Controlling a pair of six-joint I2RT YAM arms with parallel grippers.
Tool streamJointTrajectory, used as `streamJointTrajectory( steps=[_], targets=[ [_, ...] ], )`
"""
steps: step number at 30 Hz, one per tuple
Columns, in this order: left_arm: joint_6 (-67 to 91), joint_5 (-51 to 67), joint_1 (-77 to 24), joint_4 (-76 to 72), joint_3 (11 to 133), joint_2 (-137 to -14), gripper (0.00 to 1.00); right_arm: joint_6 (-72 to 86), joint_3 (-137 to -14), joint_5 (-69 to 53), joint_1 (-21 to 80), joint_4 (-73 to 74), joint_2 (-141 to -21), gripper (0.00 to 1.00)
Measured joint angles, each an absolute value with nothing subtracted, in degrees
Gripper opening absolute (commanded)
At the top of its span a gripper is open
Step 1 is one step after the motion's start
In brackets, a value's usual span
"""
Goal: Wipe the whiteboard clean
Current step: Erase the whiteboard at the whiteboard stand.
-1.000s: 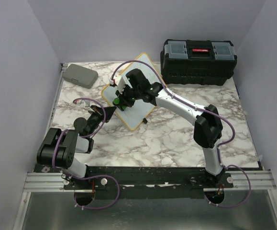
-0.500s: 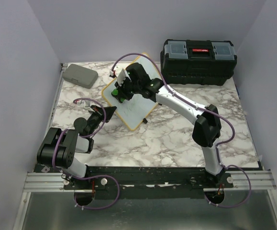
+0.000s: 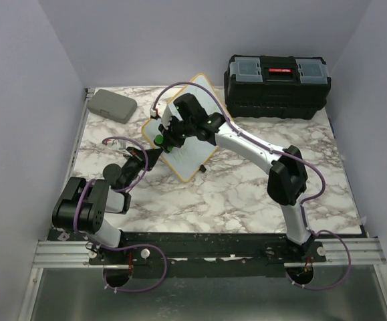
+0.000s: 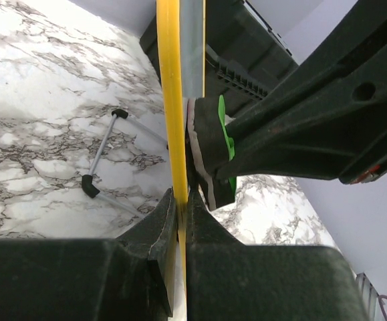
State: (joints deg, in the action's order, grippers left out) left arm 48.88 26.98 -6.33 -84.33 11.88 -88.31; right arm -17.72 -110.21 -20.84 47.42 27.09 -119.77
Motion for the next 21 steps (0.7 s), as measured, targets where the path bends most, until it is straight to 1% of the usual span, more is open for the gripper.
streamJointTrajectory(
  steps=[5, 12, 21],
  targets=[
    [48.9, 27.0, -6.3, -84.4, 11.9, -88.4, 0.00, -19.1, -108.4, -20.6, 47.6, 27.1, -119.0, 0.01],
    [48.9, 26.9, -6.3, -84.3, 11.9, -88.4, 0.00, -15.6, -107.7, -18.8, 46.5, 26.9, -118.7, 0.01],
    [48.9, 27.0, -6.3, -84.3, 12.1, -88.4, 0.00, -10.3, -112.6, -17.8, 42.0, 27.0, -120.5, 0.01]
  ],
)
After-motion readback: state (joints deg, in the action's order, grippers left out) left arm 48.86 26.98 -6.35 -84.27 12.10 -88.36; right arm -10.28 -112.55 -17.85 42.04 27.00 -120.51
